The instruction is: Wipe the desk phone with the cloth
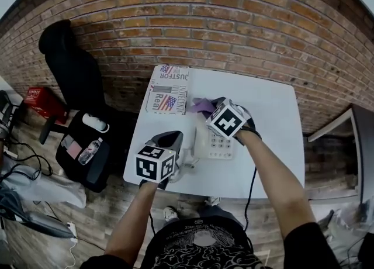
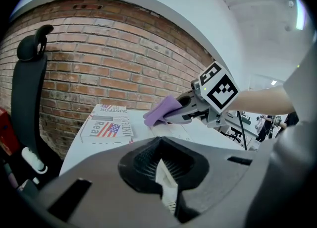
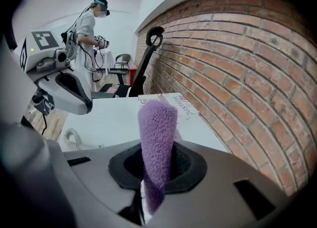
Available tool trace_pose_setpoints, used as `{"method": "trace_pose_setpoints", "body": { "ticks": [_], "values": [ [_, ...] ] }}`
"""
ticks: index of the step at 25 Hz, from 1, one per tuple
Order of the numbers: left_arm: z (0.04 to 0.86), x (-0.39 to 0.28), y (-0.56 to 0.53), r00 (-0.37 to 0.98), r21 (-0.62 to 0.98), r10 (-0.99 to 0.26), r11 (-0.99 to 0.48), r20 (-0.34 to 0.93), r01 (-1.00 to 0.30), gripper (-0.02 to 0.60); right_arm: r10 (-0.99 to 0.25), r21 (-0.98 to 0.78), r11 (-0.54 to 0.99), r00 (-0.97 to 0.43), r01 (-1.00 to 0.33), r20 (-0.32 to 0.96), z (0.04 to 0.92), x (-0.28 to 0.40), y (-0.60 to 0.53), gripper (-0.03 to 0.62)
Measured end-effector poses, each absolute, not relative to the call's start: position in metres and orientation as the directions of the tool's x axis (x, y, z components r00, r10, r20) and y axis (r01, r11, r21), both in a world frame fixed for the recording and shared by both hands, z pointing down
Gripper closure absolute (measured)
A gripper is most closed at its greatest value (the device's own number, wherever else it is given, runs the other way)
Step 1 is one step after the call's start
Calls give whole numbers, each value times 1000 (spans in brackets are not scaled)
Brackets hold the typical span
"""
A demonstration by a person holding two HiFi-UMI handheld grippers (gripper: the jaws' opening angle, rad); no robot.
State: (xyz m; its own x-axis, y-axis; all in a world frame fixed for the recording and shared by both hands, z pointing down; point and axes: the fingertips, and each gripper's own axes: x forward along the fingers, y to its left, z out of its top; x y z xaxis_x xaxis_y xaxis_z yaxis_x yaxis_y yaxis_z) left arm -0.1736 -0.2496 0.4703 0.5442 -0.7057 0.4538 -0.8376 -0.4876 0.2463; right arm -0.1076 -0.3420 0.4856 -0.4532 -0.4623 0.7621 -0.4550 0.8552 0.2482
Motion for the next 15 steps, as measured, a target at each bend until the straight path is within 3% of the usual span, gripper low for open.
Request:
{"method": "trace_pose_setpoints", "body": {
  "ticks": [15],
  "values": [
    [475,-175,-234,605,269,-667,-544,435,-794,574,-428,208,860,-437,-466,791,505,-109,-287,549]
  ]
}}
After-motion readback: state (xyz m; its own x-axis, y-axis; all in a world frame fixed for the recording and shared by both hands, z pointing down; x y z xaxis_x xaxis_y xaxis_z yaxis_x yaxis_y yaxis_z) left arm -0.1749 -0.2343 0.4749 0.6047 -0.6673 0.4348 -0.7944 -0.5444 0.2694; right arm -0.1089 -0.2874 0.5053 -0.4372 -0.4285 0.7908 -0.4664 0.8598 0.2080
